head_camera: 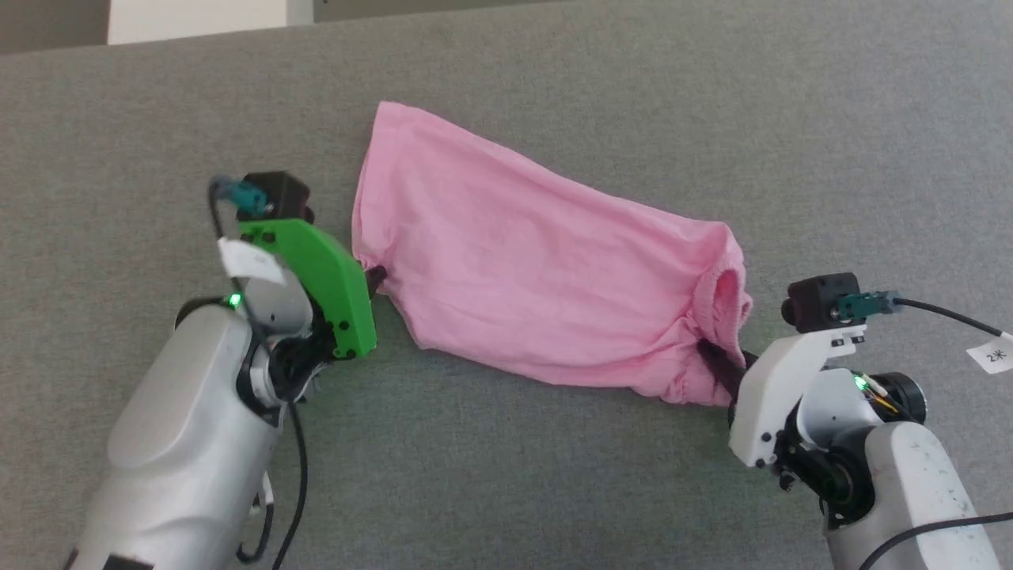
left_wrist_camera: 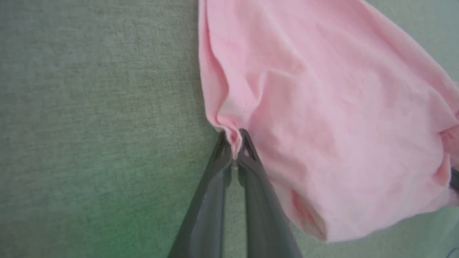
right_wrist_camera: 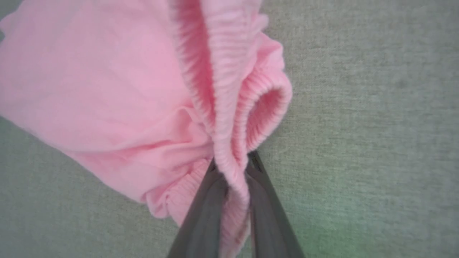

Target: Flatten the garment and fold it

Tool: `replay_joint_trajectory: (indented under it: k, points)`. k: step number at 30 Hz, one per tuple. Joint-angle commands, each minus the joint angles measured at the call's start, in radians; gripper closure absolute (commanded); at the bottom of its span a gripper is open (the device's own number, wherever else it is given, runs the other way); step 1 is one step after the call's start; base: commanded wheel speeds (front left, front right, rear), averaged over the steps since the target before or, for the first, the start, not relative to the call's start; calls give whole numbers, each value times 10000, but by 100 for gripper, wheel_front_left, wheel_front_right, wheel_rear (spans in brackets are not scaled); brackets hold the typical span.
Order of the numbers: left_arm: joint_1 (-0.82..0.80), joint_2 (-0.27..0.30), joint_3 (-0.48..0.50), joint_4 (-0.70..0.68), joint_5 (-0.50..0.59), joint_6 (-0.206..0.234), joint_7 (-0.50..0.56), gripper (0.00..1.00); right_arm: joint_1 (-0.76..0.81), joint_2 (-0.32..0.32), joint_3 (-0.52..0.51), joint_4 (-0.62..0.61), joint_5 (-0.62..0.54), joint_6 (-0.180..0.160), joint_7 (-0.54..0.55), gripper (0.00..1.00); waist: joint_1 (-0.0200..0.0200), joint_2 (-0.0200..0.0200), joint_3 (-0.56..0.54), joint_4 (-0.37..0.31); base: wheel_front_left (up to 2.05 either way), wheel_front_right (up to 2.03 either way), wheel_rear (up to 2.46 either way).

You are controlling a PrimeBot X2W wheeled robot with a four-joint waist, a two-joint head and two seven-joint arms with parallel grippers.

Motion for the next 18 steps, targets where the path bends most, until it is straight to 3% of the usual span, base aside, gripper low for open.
replay_joint_trajectory:
  k: [1, 8, 12, 18]
  points:
    - [411, -69, 217, -148, -307, -34, -228, 100, 64, -89, -156, 150, 64, -52, 20, 100, 0, -1, -293, 176, 0, 0, 0]
    - [2099, 68, 954, -1690, -1049, 75, -918, 100, 352, -89, -1009, -369, 126, -52, 648, 100, 0, -1, -835, 644, 0, 0, 0]
    - [3345, 72, 1073, -2724, -1368, 277, -1016, 100, 644, -158, -1377, -927, 312, -52, 1580, 100, 0, -1, -1063, 944, 0, 0, 0]
    - [5051, 67, 1114, -4031, -1676, 655, -1101, 100, 838, -906, -1729, -1482, 755, -52, 3241, 100, 0, -1, -1282, 1300, 0, 0, 0]
